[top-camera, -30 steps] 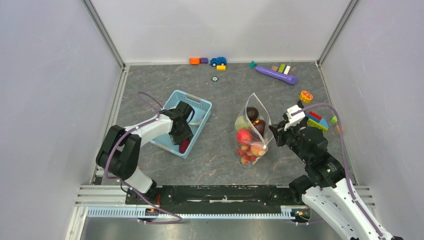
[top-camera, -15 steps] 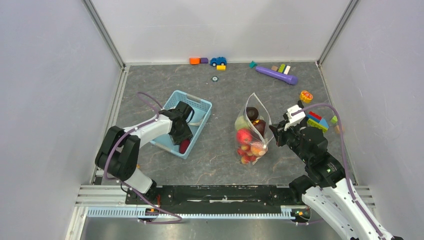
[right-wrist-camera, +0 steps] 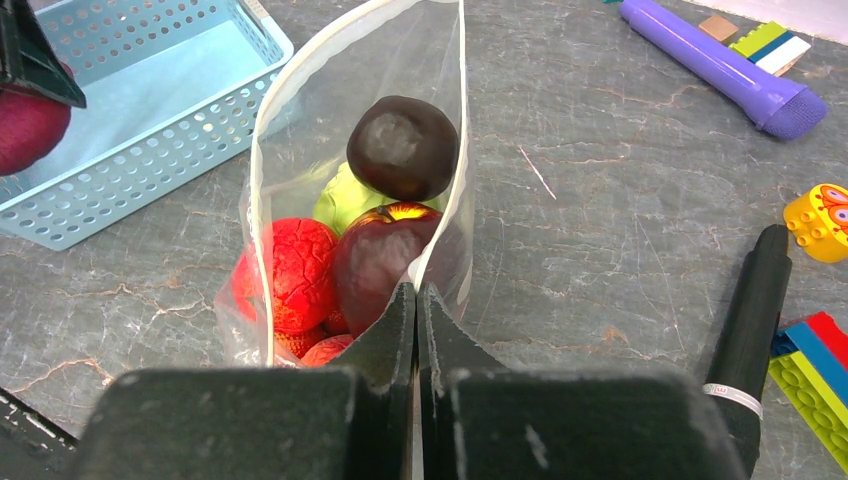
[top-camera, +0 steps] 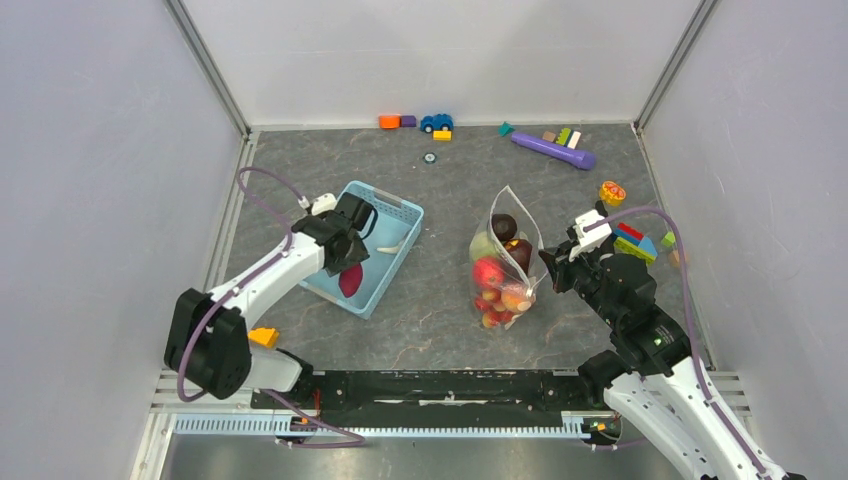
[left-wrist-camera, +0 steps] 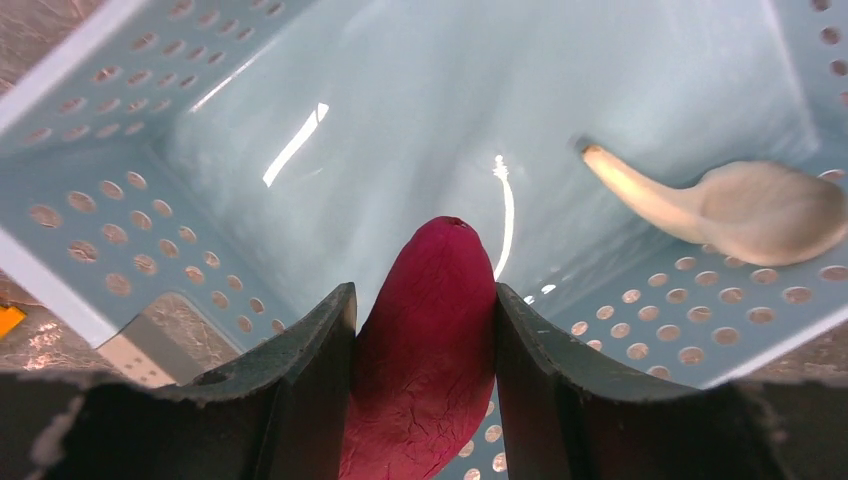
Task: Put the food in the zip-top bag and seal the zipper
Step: Pick up the fake vegetable from the bin, then place the fake vegetable in the zipper food storage bag.
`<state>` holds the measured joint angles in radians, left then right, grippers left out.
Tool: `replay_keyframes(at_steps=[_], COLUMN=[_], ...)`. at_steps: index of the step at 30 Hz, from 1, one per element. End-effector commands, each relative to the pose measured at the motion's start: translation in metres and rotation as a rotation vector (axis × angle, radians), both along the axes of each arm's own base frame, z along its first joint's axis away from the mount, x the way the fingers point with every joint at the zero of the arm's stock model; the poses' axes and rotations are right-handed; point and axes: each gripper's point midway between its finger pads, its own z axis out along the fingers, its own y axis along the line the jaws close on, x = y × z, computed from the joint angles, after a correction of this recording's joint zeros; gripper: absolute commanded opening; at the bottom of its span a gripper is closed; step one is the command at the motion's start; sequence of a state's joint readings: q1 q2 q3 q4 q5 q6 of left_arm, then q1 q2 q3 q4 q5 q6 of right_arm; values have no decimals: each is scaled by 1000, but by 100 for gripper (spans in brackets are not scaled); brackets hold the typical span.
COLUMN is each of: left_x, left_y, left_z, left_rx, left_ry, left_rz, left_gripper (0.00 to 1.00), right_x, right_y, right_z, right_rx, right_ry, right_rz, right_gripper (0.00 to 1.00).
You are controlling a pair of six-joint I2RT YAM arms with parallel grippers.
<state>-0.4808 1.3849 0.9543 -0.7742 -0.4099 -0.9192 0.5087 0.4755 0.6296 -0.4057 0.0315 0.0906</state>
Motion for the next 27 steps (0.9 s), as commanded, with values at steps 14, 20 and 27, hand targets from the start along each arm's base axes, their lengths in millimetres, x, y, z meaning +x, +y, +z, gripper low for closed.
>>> replay_keyframes(at_steps=[14, 20, 27], left_x=[34, 43, 40], left_y=[-5, -44, -122], left_z=[124, 157, 200], left_rx=[-88, -252, -515], left_ry=[-440, -560, -654], left_rz=[-106, -264, -603], left_gripper=[17, 17, 17], right_x=[6, 6, 5], right_y=[1, 2, 5], right_z=[12, 12, 12], right_rx=[12, 17, 18], right_ry=[-39, -37, -37], right_rz=[-8, -5, 8], right_gripper=[0, 0, 0])
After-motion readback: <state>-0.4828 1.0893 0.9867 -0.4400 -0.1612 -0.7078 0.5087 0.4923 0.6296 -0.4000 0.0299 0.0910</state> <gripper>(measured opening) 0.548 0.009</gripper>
